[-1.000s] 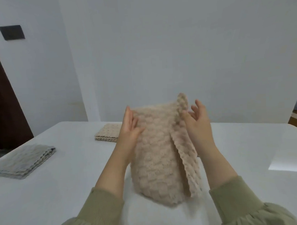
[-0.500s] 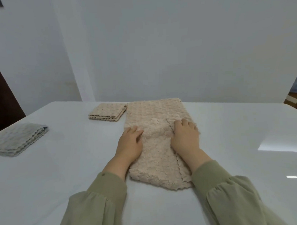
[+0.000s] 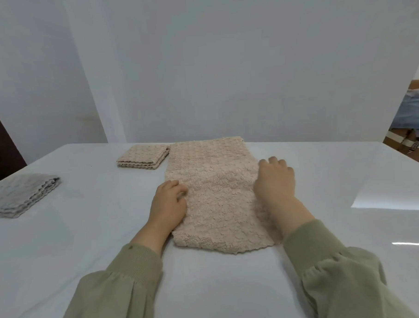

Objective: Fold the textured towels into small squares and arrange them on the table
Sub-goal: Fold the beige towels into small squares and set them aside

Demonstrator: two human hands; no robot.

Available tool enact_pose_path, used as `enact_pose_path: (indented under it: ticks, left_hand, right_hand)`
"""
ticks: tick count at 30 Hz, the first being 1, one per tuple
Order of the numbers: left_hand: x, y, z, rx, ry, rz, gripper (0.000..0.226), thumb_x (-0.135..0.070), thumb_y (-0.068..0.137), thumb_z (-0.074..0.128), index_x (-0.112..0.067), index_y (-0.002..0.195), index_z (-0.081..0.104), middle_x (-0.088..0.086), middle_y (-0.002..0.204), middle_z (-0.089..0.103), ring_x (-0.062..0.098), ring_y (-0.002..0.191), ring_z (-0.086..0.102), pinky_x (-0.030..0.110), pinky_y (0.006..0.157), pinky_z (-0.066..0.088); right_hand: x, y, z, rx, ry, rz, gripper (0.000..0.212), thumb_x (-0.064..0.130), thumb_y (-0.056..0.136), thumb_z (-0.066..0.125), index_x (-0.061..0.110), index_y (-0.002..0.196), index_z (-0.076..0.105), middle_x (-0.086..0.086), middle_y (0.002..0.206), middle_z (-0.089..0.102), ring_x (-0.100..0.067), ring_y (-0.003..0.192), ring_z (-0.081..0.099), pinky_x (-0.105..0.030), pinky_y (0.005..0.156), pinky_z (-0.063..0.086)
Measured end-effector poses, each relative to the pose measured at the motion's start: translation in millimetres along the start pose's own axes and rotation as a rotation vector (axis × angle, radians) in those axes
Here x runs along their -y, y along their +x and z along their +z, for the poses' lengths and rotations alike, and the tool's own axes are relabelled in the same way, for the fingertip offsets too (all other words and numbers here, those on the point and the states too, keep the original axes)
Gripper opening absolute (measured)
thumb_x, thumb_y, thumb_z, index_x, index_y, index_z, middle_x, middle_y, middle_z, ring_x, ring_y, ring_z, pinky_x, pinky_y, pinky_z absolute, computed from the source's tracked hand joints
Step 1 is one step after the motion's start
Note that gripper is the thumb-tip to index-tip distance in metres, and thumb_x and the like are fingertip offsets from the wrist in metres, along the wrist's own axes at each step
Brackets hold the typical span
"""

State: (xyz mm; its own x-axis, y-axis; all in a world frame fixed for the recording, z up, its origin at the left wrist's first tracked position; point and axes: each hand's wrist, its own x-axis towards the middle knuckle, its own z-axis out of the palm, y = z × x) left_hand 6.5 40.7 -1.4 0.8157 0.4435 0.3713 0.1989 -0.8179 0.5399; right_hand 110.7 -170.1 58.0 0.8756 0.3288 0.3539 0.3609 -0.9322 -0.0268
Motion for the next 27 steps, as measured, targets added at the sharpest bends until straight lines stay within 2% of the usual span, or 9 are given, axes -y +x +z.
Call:
enact_pose_path:
  ticks: [5, 7, 10, 13, 16, 18, 20, 23, 27]
  left_hand:
    - [-10.8, -15.8, -6.5, -0.005, -0.094, 0.058, 0.024, -0.002, 0.088, 0.053, -0.011, 0.102, 0.071, -0.004, 0.106, 0.059, 0.024, 0.107, 0.054, 0.029, 0.093, 0.042]
    - [-10.9, -21.6, -6.6, -0.027, -0.032, 0.077, 0.023, -0.003, 0.087, 0.054, -0.011, 0.101, 0.072, 0.001, 0.103, 0.062, 0.021, 0.106, 0.051, 0.021, 0.087, 0.036]
    - [-7.0, -30.6, -11.1, -0.062, 0.019, 0.026, 0.026, -0.004, 0.089, 0.05, -0.012, 0.104, 0.07, 0.0, 0.1, 0.058, 0.018, 0.105, 0.049, 0.018, 0.082, 0.033]
    - [-4.7, -41.9, -20.4, 0.049, -0.104, 0.1, 0.023, -0.004, 0.089, 0.054, -0.014, 0.101, 0.071, -0.006, 0.094, 0.057, 0.014, 0.102, 0.051, 0.02, 0.085, 0.037]
    - [-13.6, -55.7, -29.5, 0.172, -0.226, 0.224, 0.014, -0.025, 0.081, 0.071, -0.021, 0.095, 0.072, -0.01, 0.098, 0.061, 0.005, 0.105, 0.048, 0.018, 0.094, 0.036]
    - [-20.9, -62.1, -33.4, 0.24, -0.254, 0.274, 0.028, -0.043, 0.066, 0.076, -0.027, 0.088, 0.071, -0.014, 0.098, 0.059, 0.0, 0.105, 0.046, 0.01, 0.09, 0.034]
    - [-27.1, -65.4, -33.4, 0.325, -0.181, 0.329, 0.034, -0.053, 0.06, 0.073, -0.028, 0.084, 0.069, -0.015, 0.096, 0.058, 0.002, 0.102, 0.046, 0.01, 0.086, 0.035]
    - [-31.1, -68.5, -30.6, 0.367, -0.094, 0.365, 0.022, -0.034, 0.069, 0.077, -0.021, 0.085, 0.07, -0.01, 0.093, 0.056, 0.002, 0.094, 0.046, 0.018, 0.084, 0.038]
    - [-29.7, -68.0, -28.1, 0.239, -0.081, 0.338, 0.015, -0.02, 0.08, 0.071, -0.017, 0.094, 0.07, -0.007, 0.089, 0.062, 0.004, 0.081, 0.049, 0.022, 0.078, 0.041]
  right_hand:
    - [43.8, -31.5, 14.3, 0.105, 0.126, -0.229, 0.027, 0.018, 0.093, 0.039, 0.008, 0.116, 0.051, -0.01, 0.116, 0.056, -0.028, 0.107, 0.05, -0.038, 0.088, 0.043]
    - [50.3, -41.2, 32.2, 0.179, 0.175, -0.288, 0.035, 0.025, 0.096, 0.034, 0.007, 0.122, 0.048, -0.012, 0.124, 0.053, -0.029, 0.115, 0.046, -0.04, 0.096, 0.04]
    - [47.5, -42.6, 44.1, 0.229, 0.258, -0.295, 0.04, 0.028, 0.096, 0.034, 0.008, 0.129, 0.046, -0.01, 0.131, 0.049, -0.028, 0.122, 0.041, -0.041, 0.104, 0.035]
    - [45.8, -40.9, 44.9, 0.212, 0.296, -0.296, 0.04, 0.027, 0.095, 0.037, 0.008, 0.128, 0.047, -0.01, 0.13, 0.05, -0.027, 0.121, 0.042, -0.04, 0.103, 0.035]
    - [48.1, -41.5, 44.7, 0.202, 0.298, -0.282, 0.039, 0.027, 0.094, 0.039, 0.008, 0.127, 0.049, -0.01, 0.131, 0.05, -0.027, 0.122, 0.041, -0.039, 0.103, 0.035]
    - [49.1, -41.2, 44.9, 0.198, 0.3, -0.273, 0.039, 0.027, 0.094, 0.039, 0.009, 0.127, 0.049, -0.01, 0.131, 0.05, -0.027, 0.122, 0.041, -0.038, 0.102, 0.035]
    - [49.8, -40.4, 44.8, 0.194, 0.299, -0.269, 0.04, 0.027, 0.093, 0.04, 0.009, 0.127, 0.049, -0.01, 0.131, 0.05, -0.027, 0.122, 0.041, -0.038, 0.102, 0.035]
    - [50.6, -40.8, 45.0, 0.192, 0.295, -0.261, 0.04, 0.027, 0.092, 0.04, 0.009, 0.127, 0.05, -0.01, 0.131, 0.051, -0.027, 0.122, 0.042, -0.04, 0.102, 0.036]
    - [51.2, -40.2, 44.2, 0.197, 0.292, -0.253, 0.04, 0.026, 0.091, 0.041, 0.009, 0.126, 0.051, -0.011, 0.13, 0.051, -0.028, 0.121, 0.042, -0.04, 0.102, 0.036]
